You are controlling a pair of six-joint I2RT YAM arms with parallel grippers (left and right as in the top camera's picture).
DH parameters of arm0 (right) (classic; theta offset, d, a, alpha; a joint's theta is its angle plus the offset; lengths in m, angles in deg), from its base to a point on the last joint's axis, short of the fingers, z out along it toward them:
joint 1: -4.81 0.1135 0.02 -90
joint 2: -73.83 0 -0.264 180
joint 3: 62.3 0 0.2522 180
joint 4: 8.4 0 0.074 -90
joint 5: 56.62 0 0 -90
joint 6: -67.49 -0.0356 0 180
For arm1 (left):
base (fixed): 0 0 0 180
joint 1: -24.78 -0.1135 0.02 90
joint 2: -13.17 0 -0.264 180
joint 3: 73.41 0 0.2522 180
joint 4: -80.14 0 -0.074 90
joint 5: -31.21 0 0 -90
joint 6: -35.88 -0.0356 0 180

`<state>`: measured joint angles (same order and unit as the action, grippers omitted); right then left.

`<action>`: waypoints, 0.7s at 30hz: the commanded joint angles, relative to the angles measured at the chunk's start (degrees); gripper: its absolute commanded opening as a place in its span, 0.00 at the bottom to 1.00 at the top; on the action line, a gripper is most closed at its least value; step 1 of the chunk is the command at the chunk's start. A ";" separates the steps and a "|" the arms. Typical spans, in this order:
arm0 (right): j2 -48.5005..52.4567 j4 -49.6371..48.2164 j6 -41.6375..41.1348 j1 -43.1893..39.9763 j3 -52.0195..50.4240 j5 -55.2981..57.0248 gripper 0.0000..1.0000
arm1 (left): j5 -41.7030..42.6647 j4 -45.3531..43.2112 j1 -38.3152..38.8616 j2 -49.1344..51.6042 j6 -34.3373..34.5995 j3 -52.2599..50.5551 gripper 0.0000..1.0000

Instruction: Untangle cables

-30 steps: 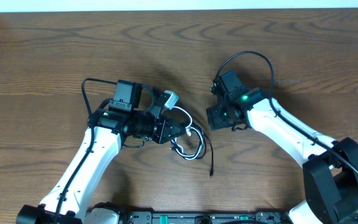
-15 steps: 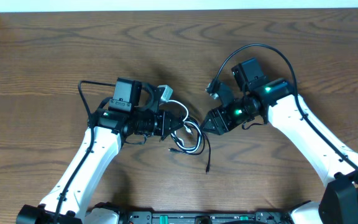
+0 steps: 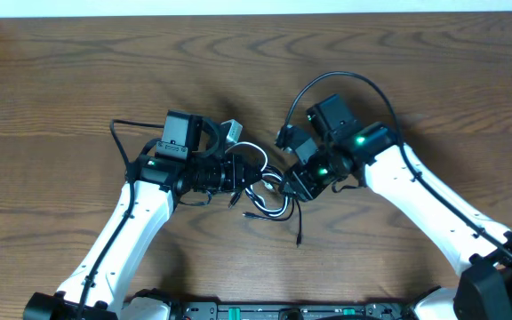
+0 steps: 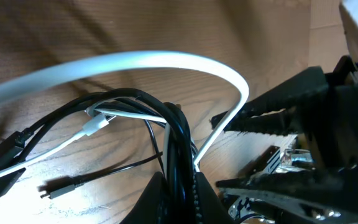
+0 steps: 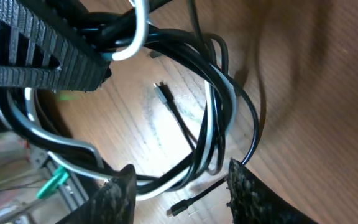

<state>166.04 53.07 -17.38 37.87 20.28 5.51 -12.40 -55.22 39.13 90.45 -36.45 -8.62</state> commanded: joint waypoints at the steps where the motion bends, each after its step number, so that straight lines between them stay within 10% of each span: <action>1: -0.15 -0.63 0.90 1.86 -0.37 4.98 0.42 | 1.20 -0.15 -0.22 -0.20 0.70 -0.15 0.07; 21: -0.15 -6.38 0.04 3.80 -3.80 8.28 0.25 | 6.99 -0.17 -0.22 -0.20 0.68 -0.15 0.07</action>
<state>166.04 47.08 -17.47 41.14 17.52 13.59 -7.94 -55.22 39.13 90.45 -35.90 -8.62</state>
